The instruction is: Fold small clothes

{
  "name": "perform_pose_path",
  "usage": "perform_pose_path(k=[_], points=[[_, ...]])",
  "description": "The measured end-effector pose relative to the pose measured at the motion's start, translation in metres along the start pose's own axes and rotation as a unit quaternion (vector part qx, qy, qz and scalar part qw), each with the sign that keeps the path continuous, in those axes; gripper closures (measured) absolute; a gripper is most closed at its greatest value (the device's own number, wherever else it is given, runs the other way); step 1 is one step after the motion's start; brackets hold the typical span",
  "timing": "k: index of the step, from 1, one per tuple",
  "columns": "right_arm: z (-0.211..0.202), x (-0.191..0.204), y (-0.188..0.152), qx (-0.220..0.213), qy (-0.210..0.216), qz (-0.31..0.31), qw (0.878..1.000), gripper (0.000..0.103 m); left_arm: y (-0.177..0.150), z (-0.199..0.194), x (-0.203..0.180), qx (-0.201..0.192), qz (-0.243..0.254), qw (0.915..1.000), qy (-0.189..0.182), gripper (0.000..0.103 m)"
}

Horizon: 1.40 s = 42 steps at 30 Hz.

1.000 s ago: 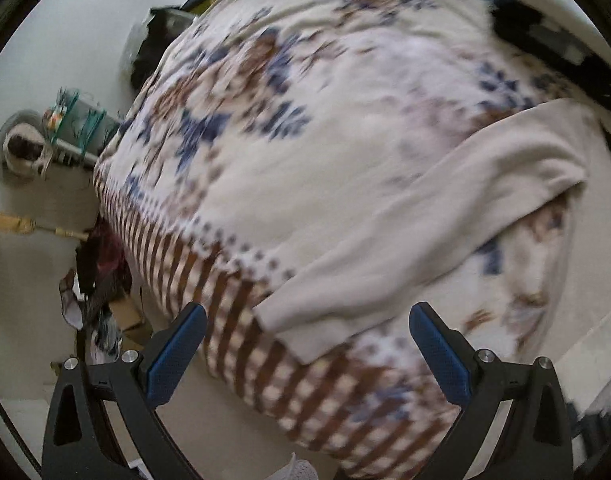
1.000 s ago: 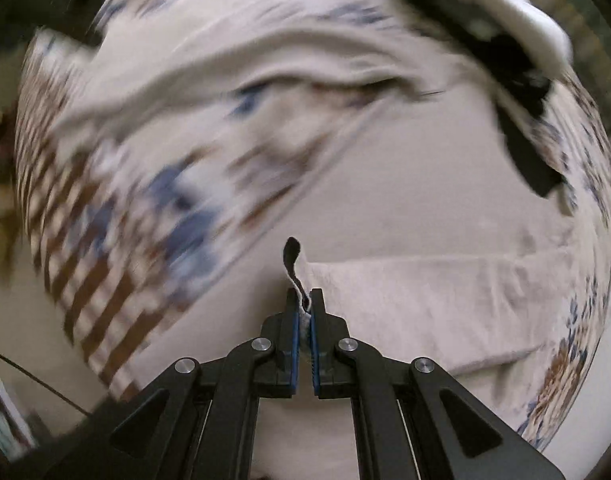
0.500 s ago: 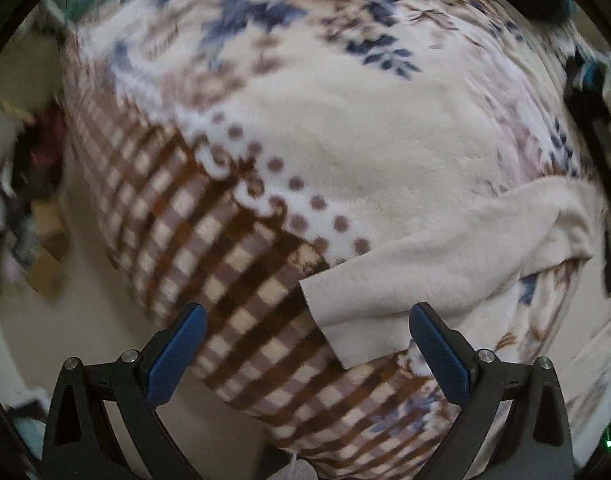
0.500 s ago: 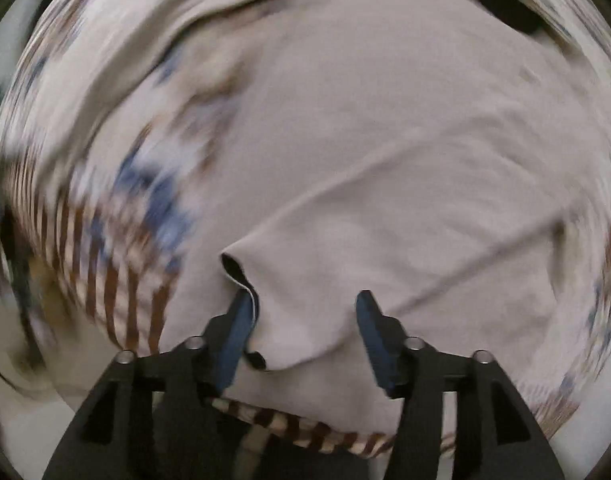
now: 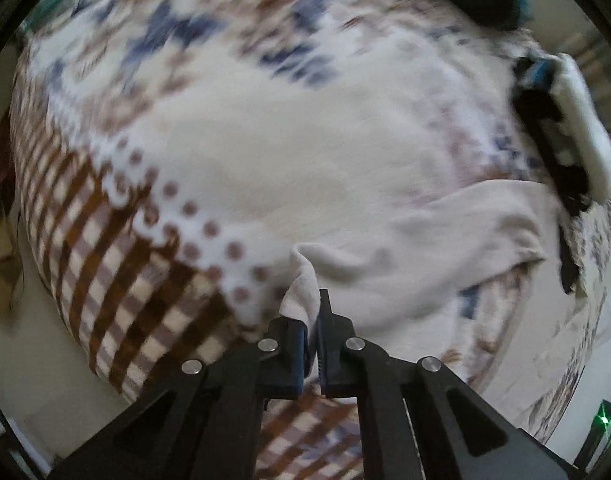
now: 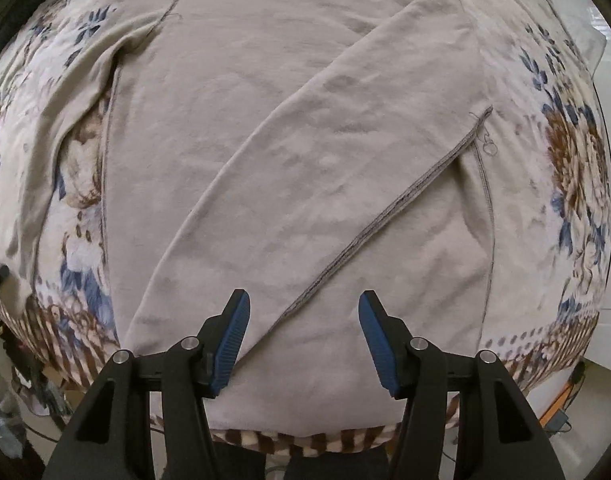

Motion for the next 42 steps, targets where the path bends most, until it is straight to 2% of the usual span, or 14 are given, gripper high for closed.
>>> perform_pose_path(k=[3, 7, 14, 17, 21, 24, 25, 27, 28, 29, 34, 36, 40, 42], points=[[-0.007, 0.006, -0.018, 0.000, 0.010, -0.001, 1.000, 0.044, -0.001, -0.031, -0.041, -0.038, 0.063, 0.9973, -0.005, 0.100], [-0.009, -0.036, -0.047, 0.005, 0.017, 0.007, 1.000, 0.044, -0.024, -0.067, -0.132, -0.064, 0.191, 0.9782, -0.050, 0.100], [-0.016, -0.157, -0.089, 0.000, 0.006, 0.074, 0.997, 0.044, -0.131, -0.055, -0.284, 0.013, 0.338, 0.9296, -0.146, 0.100], [-0.018, -0.215, -0.108, 0.005, -0.002, 0.102, 0.995, 0.044, -0.183, -0.039, -0.332, 0.045, 0.381, 0.9099, -0.157, 0.100], [-0.021, -0.276, -0.130, 0.011, -0.009, 0.124, 0.992, 0.044, -0.225, -0.005, -0.364, 0.087, 0.411, 0.8973, -0.135, 0.096], [-0.028, -0.327, -0.144, 0.018, 0.013, 0.142, 0.990, 0.044, -0.227, 0.017, -0.367, 0.113, 0.398, 0.9037, -0.111, 0.096], [-0.030, -0.336, -0.149, 0.019, 0.022, 0.147, 0.989, 0.044, -0.224, 0.024, -0.365, 0.117, 0.388, 0.9090, -0.098, 0.085], [-0.037, -0.364, -0.143, 0.019, 0.053, 0.158, 0.986, 0.044, -0.217, 0.027, -0.358, 0.126, 0.369, 0.9172, -0.082, 0.050], [-0.041, -0.371, -0.145, 0.017, 0.066, 0.162, 0.984, 0.044, -0.208, 0.026, -0.349, 0.125, 0.357, 0.9231, -0.072, 0.023], [-0.046, -0.377, -0.147, 0.015, 0.082, 0.166, 0.983, 0.044, -0.201, 0.027, -0.342, 0.122, 0.346, 0.9280, -0.064, 0.015], [-0.055, -0.349, -0.113, 0.007, 0.152, 0.167, 0.974, 0.044, -0.132, 0.012, -0.286, 0.080, 0.271, 0.9592, -0.020, 0.014], [-0.055, -0.329, -0.096, 0.008, 0.179, 0.158, 0.971, 0.044, -0.108, 0.005, -0.258, 0.061, 0.247, 0.9671, 0.000, 0.015], [-0.014, -0.303, -0.064, 0.030, 0.187, 0.135, 0.973, 0.044, -0.090, 0.006, -0.204, 0.057, 0.216, 0.9735, 0.048, 0.015], [0.006, -0.288, -0.064, 0.049, 0.185, 0.122, 0.974, 0.055, -0.094, 0.010, -0.186, 0.068, 0.208, 0.9741, 0.056, 0.015]])
Point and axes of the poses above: each gripper's, at about its wrist camera, not at the fingertips, and z roughly the way its jaws point, x to its left, y to its top, the point moved 1 cm from there along z, roughly the way its jaws point, and after that the axes turned 5 degrees about z, right-handed, at the moved point
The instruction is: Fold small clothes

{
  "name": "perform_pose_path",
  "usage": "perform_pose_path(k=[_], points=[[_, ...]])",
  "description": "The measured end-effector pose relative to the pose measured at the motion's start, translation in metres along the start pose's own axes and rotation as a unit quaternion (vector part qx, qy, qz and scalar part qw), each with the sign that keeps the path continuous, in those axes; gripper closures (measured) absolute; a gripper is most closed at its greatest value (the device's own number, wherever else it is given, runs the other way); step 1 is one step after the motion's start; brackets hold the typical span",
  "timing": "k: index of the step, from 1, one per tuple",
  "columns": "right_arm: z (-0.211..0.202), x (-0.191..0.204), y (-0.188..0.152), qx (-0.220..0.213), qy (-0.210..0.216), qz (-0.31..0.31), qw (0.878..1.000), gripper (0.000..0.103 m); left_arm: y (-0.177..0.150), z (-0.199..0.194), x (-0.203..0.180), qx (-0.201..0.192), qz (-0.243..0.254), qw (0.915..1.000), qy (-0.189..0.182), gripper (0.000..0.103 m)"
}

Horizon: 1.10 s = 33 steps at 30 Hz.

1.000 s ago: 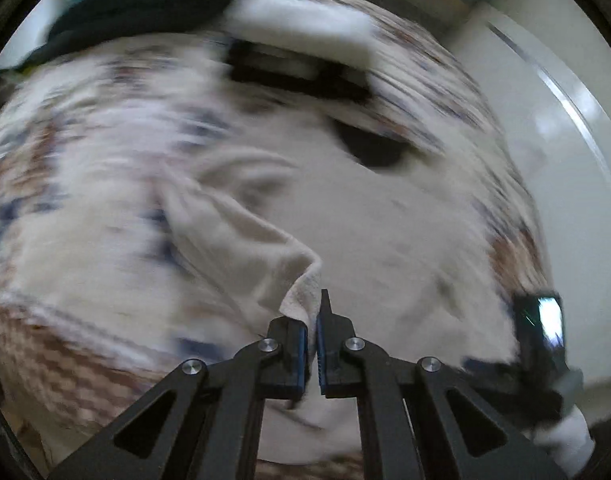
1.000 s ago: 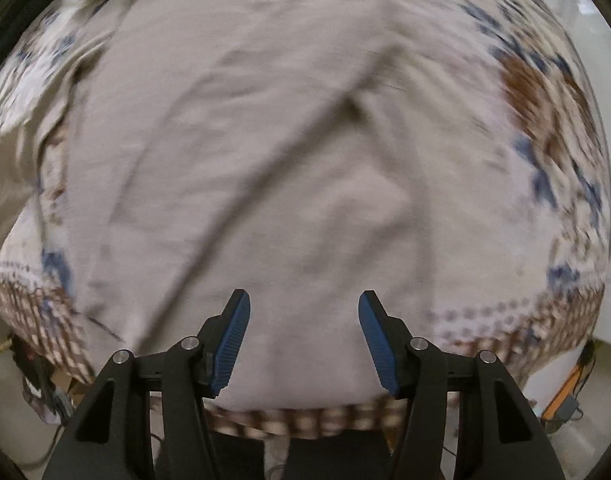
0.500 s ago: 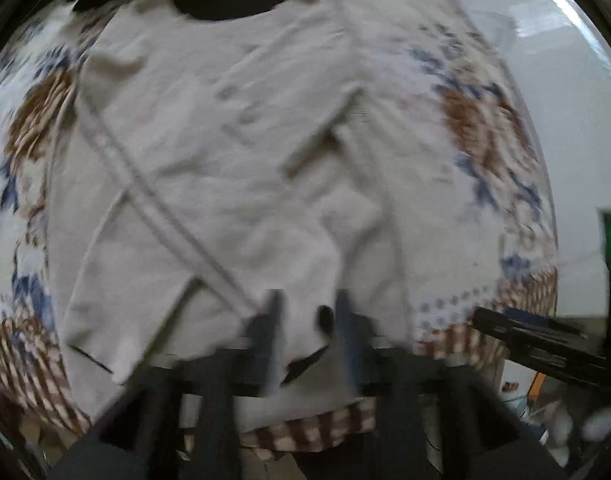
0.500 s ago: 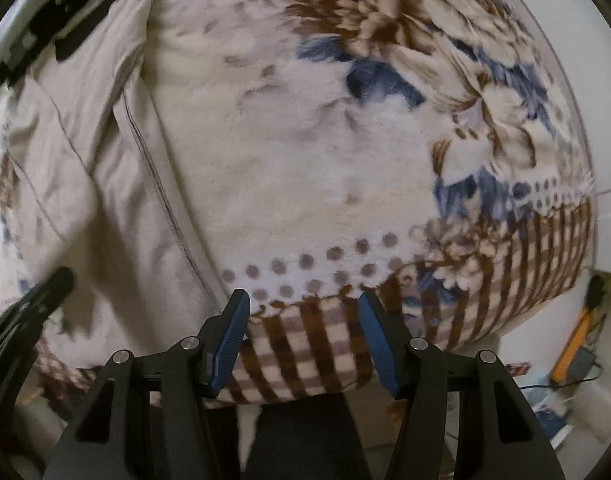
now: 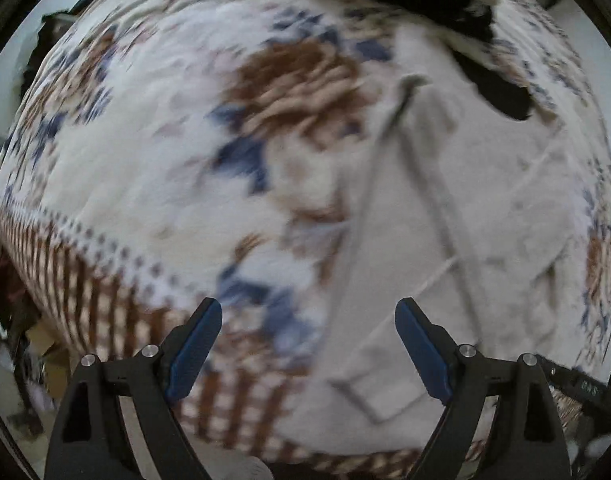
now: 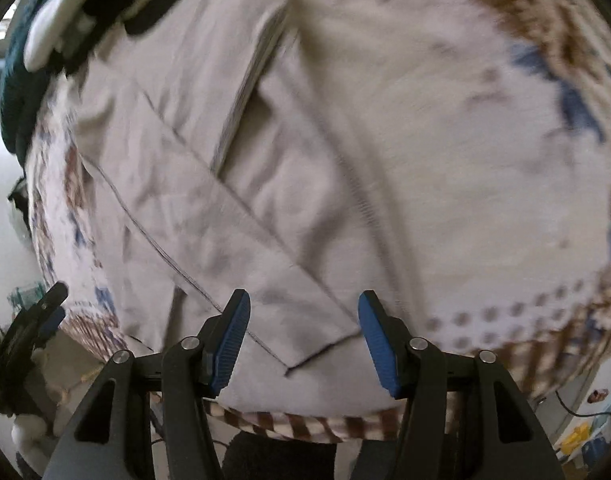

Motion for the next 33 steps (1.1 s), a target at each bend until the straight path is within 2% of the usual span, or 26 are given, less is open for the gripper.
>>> perform_pose_path(k=[1, 2, 3, 6, 9, 10, 11, 13, 14, 16, 18, 19, 20, 21, 24, 26, 27, 30, 33], points=[[0.003, 0.001, -0.003, 0.005, -0.002, -0.009, 1.000, 0.084, -0.007, 0.004, 0.006, 0.007, -0.002, 1.0000, 0.000, 0.015], [0.012, 0.011, 0.005, 0.001, -0.020, -0.017, 1.000, 0.101, -0.014, 0.007, 0.009, 0.013, -0.001, 0.9999, 0.001, 0.015], [0.032, 0.024, 0.016, -0.011, -0.039, -0.023, 0.999, 0.101, -0.021, 0.010, 0.012, 0.020, 0.001, 0.9998, 0.000, 0.015], [0.027, 0.013, 0.007, -0.026, -0.085, -0.034, 0.995, 0.101, -0.043, 0.025, 0.016, 0.050, 0.009, 0.9987, -0.010, 0.015], [0.023, 0.003, 0.003, 0.008, -0.069, -0.043, 0.997, 0.099, -0.062, 0.044, 0.013, 0.085, 0.019, 0.9953, -0.042, 0.015], [0.016, -0.003, 0.003, 0.017, -0.053, -0.033, 0.998, 0.090, -0.067, 0.050, 0.011, 0.096, 0.023, 0.9935, -0.056, 0.016], [0.012, -0.004, 0.003, 0.020, -0.043, -0.024, 0.999, 0.071, -0.071, 0.055, 0.008, 0.104, 0.026, 0.9918, -0.070, 0.016], [-0.009, -0.022, 0.002, 0.011, -0.029, -0.003, 1.000, 0.047, -0.081, 0.064, 0.002, 0.117, 0.035, 0.9878, -0.097, 0.016], [-0.018, -0.031, 0.002, 0.005, -0.029, 0.006, 1.000, 0.046, -0.085, 0.068, -0.003, 0.121, 0.038, 0.9860, -0.108, 0.016], [-0.027, -0.057, 0.000, 0.009, -0.038, 0.029, 0.999, 0.046, -0.094, 0.078, -0.010, 0.131, 0.044, 0.9810, -0.136, 0.016], [-0.030, -0.082, -0.002, 0.024, -0.036, 0.044, 0.998, 0.046, -0.098, 0.084, -0.018, 0.133, 0.053, 0.9776, -0.154, 0.031], [-0.026, -0.092, -0.003, 0.035, -0.031, 0.048, 0.998, 0.046, -0.102, 0.086, -0.027, 0.134, 0.060, 0.9765, -0.158, 0.054], [-0.023, -0.103, -0.005, 0.050, -0.020, 0.049, 0.997, 0.046, -0.104, 0.089, -0.035, 0.137, 0.069, 0.9747, -0.163, 0.081], [-0.021, -0.108, -0.006, 0.059, -0.011, 0.048, 0.997, 0.046, -0.109, 0.090, -0.039, 0.141, 0.071, 0.9719, -0.175, 0.092], [0.000, -0.109, -0.008, 0.088, 0.021, 0.046, 0.995, 0.048, -0.114, 0.086, -0.046, 0.135, 0.061, 0.9716, -0.185, 0.095], [-0.002, -0.111, -0.012, 0.081, 0.032, 0.046, 0.995, 0.086, -0.114, 0.082, -0.043, 0.134, 0.039, 0.9707, -0.196, 0.097], [-0.005, -0.110, -0.014, 0.077, 0.033, 0.047, 0.995, 0.095, -0.114, 0.080, -0.039, 0.134, 0.025, 0.9698, -0.203, 0.097], [-0.015, -0.094, -0.023, 0.056, 0.044, 0.043, 0.997, 0.095, -0.106, 0.066, -0.031, 0.131, -0.015, 0.9645, -0.228, 0.098], [-0.046, -0.084, -0.021, 0.040, 0.060, 0.034, 0.997, 0.096, -0.090, 0.049, -0.029, 0.124, -0.045, 0.9575, -0.256, 0.098]])
Point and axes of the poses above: each gripper's, at about its wrist camera, not at the fingertips, and z roughly the way its jaws point, x to its left, y to its top, the point moved 1 cm from there along z, roughly the way its jaws point, and after that the axes turned 5 degrees about z, right-handed, at the moved point
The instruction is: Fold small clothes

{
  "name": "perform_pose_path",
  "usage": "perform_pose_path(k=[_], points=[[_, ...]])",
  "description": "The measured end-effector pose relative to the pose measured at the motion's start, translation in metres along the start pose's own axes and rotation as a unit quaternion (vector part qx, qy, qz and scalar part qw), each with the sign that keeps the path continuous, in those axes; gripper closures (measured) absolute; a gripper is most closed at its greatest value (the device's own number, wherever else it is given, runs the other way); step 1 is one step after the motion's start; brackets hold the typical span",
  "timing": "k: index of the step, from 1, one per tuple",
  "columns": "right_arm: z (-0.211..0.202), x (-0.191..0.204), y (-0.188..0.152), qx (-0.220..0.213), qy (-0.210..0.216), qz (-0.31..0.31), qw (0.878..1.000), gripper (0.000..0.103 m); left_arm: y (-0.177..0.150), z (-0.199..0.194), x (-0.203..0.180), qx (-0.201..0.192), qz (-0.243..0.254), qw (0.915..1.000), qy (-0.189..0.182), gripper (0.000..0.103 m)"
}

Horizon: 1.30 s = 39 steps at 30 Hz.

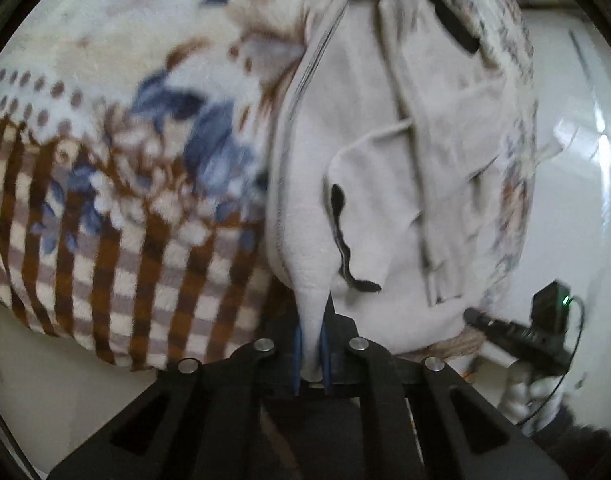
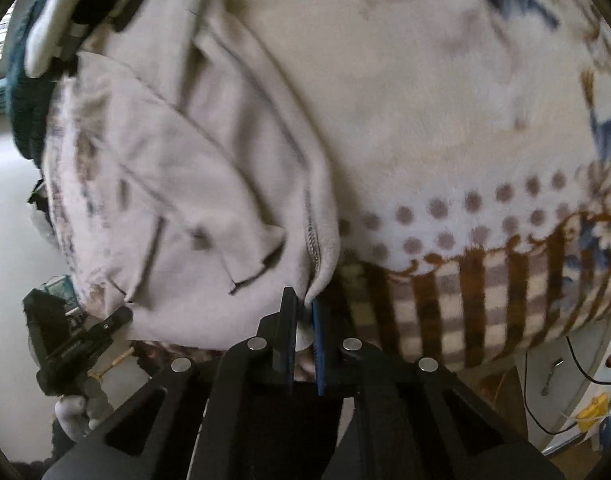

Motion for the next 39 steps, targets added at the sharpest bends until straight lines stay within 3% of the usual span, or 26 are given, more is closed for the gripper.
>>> perform_pose_path(k=[3, 5, 9, 10, 12, 13, 14, 16, 18, 22, 25, 26, 28, 29, 31, 39], points=[[-0.032, 0.020, 0.017, -0.026, 0.013, -0.012, 1.000, 0.096, 0.026, -0.019, -0.008, -0.026, -0.020, 0.9990, -0.030, 0.098], [-0.052, 0.037, 0.037, -0.047, 0.025, -0.018, 0.998, 0.096, 0.060, -0.029, -0.005, -0.047, -0.031, 0.9973, -0.047, 0.097], [-0.080, 0.056, 0.102, -0.091, 0.041, -0.013, 0.995, 0.093, 0.129, -0.026, -0.010, -0.086, -0.052, 0.9934, -0.056, 0.093], [-0.083, 0.057, 0.117, -0.096, 0.050, -0.007, 0.994, 0.091, 0.145, -0.024, -0.010, -0.097, -0.059, 0.9916, -0.062, 0.088], [-0.088, 0.055, 0.146, -0.106, 0.069, 0.017, 0.992, 0.077, 0.168, -0.029, -0.001, -0.108, -0.072, 0.9889, -0.072, 0.069], [-0.091, 0.055, 0.151, -0.113, 0.075, 0.022, 0.991, 0.065, 0.176, -0.032, 0.000, -0.117, -0.076, 0.9867, -0.084, 0.053], [-0.096, 0.056, 0.158, -0.122, 0.072, 0.023, 0.990, 0.055, 0.179, -0.035, 0.000, -0.126, -0.080, 0.9849, -0.088, 0.039], [-0.094, 0.065, 0.159, -0.137, 0.053, 0.008, 0.989, 0.054, 0.176, -0.044, 0.004, -0.147, -0.078, 0.9816, -0.094, 0.037], [-0.095, 0.066, 0.157, -0.139, 0.021, -0.014, 0.990, 0.053, 0.168, -0.049, 0.011, -0.149, -0.065, 0.9851, -0.056, 0.035], [-0.063, 0.074, 0.155, -0.126, -0.024, -0.043, 0.991, 0.053, 0.160, -0.022, 0.012, -0.110, -0.024, 0.9936, -0.006, 0.035], [-0.039, 0.080, 0.166, -0.117, -0.036, -0.054, 0.991, 0.053, 0.164, 0.001, 0.000, -0.095, 0.018, 0.9951, 0.020, 0.040], [-0.032, 0.082, 0.171, -0.112, -0.037, -0.056, 0.991, 0.053, 0.167, 0.006, -0.007, -0.100, 0.037, 0.9940, 0.026, 0.064], [-0.022, 0.086, 0.177, -0.109, -0.036, -0.059, 0.992, 0.056, 0.169, 0.012, -0.016, -0.092, 0.061, 0.9930, 0.042, 0.099], [-0.018, 0.089, 0.179, -0.110, -0.038, -0.060, 0.991, 0.077, 0.171, 0.014, -0.019, -0.092, 0.068, 0.9922, 0.049, 0.099], [-0.018, 0.095, 0.181, -0.126, -0.055, -0.064, 0.988, 0.099, 0.172, 0.008, -0.023, -0.110, 0.073, 0.9901, 0.048, 0.100], [-0.060, 0.120, 0.172, -0.203, -0.066, -0.085, 0.973, 0.100, 0.183, -0.043, -0.020, -0.165, 0.063, 0.9837, 0.030, 0.101]])
Point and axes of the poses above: each gripper's, at about its wrist camera, not at the fingertips, and z roughly the way its jaws point, x to its left, y to its top, the point moved 1 cm from there along z, roughly the way its jaws point, and after that the axes turned 5 degrees about z, right-handed, at the moved point
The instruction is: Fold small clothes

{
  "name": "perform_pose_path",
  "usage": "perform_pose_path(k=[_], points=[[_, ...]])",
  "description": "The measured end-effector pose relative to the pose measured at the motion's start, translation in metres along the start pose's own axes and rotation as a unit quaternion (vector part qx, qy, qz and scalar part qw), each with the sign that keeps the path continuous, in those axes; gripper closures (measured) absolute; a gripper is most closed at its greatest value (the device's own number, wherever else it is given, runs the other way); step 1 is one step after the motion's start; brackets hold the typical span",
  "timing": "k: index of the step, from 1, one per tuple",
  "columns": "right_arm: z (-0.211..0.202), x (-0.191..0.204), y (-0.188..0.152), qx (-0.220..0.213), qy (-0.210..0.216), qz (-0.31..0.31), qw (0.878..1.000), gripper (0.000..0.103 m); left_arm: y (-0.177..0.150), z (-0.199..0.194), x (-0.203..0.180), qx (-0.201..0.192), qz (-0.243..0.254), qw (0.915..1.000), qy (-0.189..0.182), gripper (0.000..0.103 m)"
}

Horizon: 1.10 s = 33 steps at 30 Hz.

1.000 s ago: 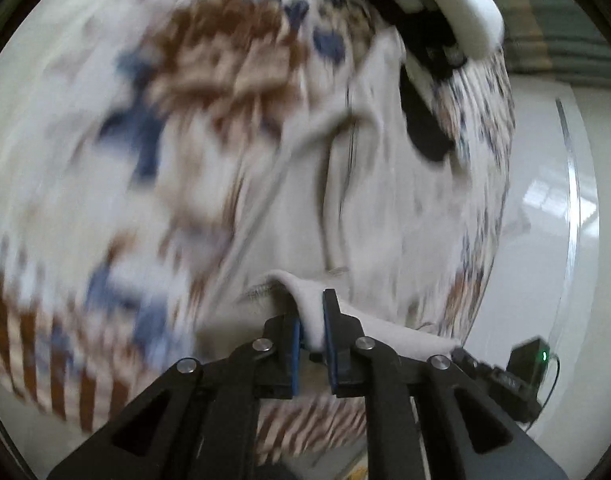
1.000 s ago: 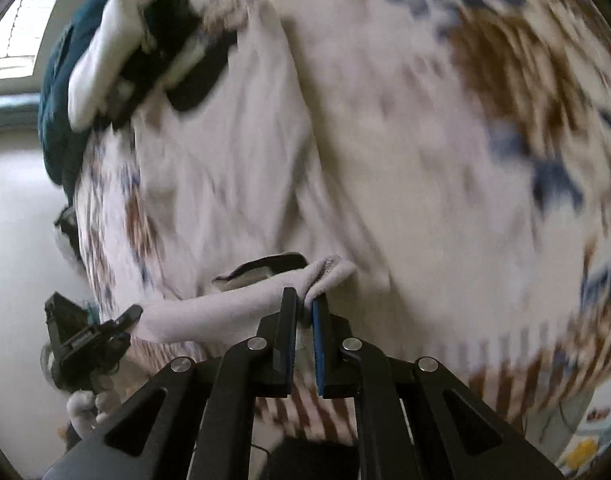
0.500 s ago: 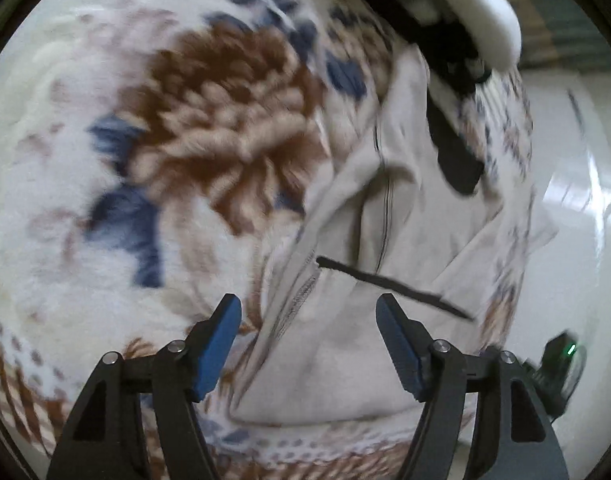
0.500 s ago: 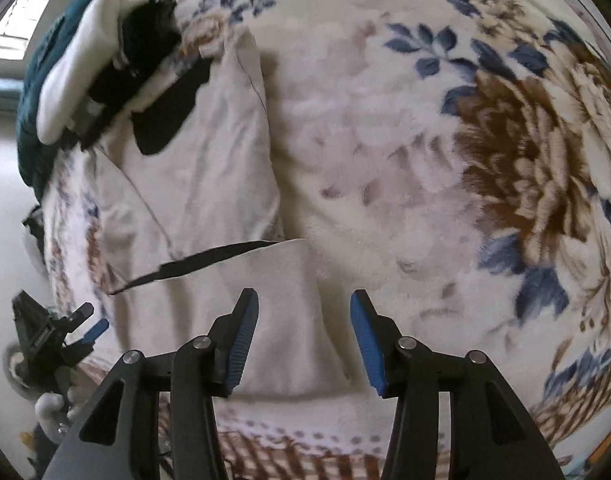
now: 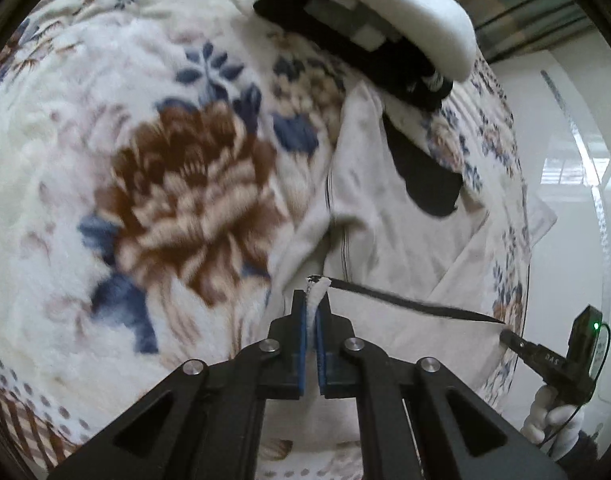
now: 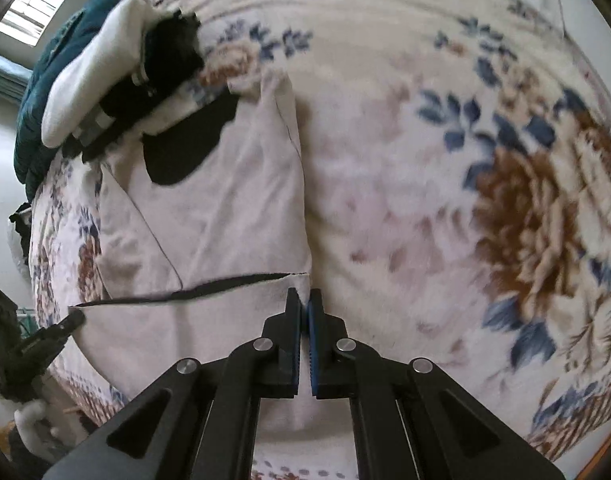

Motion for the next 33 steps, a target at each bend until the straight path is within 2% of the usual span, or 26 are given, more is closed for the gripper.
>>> perform_pose_path(k=[5, 9, 10, 12, 14, 15, 17, 21, 25, 28, 30, 31, 32, 33], points=[[0.000, 0.002, 0.021, -0.011, -0.017, 0.007, 1.000, 0.100, 0.031, 0.025, 0.001, 0.009, 0.003, 0.9999, 0.005, 0.101], [0.030, 0.000, 0.036, 0.021, -0.043, 0.012, 0.999, 0.100, 0.048, 0.063, 0.009, 0.067, -0.011, 0.9976, -0.011, 0.098], [0.040, 0.000, 0.040, 0.042, -0.048, 0.015, 0.998, 0.097, 0.050, 0.069, 0.012, 0.083, -0.018, 0.9963, -0.012, 0.092], [0.048, 0.000, 0.044, 0.065, -0.048, 0.026, 0.996, 0.087, 0.055, 0.063, 0.013, 0.086, -0.018, 0.9961, -0.010, 0.077], [0.037, 0.003, 0.049, 0.060, -0.036, 0.035, 0.997, 0.058, 0.060, 0.049, 0.010, 0.075, -0.019, 0.9967, -0.025, 0.044], [0.029, 0.005, 0.051, 0.053, -0.033, 0.034, 0.997, 0.054, 0.065, 0.041, 0.008, 0.067, -0.021, 0.9971, -0.032, 0.038], [0.011, 0.015, 0.060, 0.036, -0.031, 0.026, 0.999, 0.050, 0.081, 0.029, -0.004, 0.048, -0.007, 0.9979, -0.043, 0.034], [0.004, 0.039, 0.098, 0.024, -0.040, -0.008, 0.999, 0.049, 0.125, 0.040, -0.040, 0.040, 0.061, 0.9973, -0.009, 0.034], [0.027, 0.065, 0.149, 0.010, -0.066, -0.046, 0.997, 0.049, 0.163, 0.083, -0.070, 0.065, 0.131, 0.9880, 0.048, 0.034], [0.064, 0.085, 0.183, 0.035, -0.085, -0.077, 0.993, 0.049, 0.179, 0.114, -0.081, 0.084, 0.166, 0.9789, 0.085, 0.034], [0.086, 0.095, 0.198, 0.052, -0.095, -0.100, 0.989, 0.049, 0.186, 0.133, -0.083, 0.097, 0.173, 0.9756, 0.093, 0.036], [0.097, 0.100, 0.202, 0.062, -0.101, -0.112, 0.987, 0.050, 0.189, 0.140, -0.084, 0.099, 0.181, 0.9742, 0.091, 0.044], [0.108, 0.104, 0.206, 0.071, -0.112, -0.125, 0.983, 0.050, 0.191, 0.145, -0.086, 0.098, 0.190, 0.9732, 0.084, 0.076], [0.119, 0.109, 0.210, 0.078, -0.120, -0.139, 0.980, 0.050, 0.191, 0.151, -0.088, 0.103, 0.200, 0.9710, 0.081, 0.095]])
Point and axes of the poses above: each gripper's, at about its wrist camera, not at the fingertips, and z roughly the way its jaws point, x to its left, y to its top, the point moved 1 cm from there along z, roughly the way its jaws point, and after that the axes turned 5 degrees about z, right-handed, at the moved point
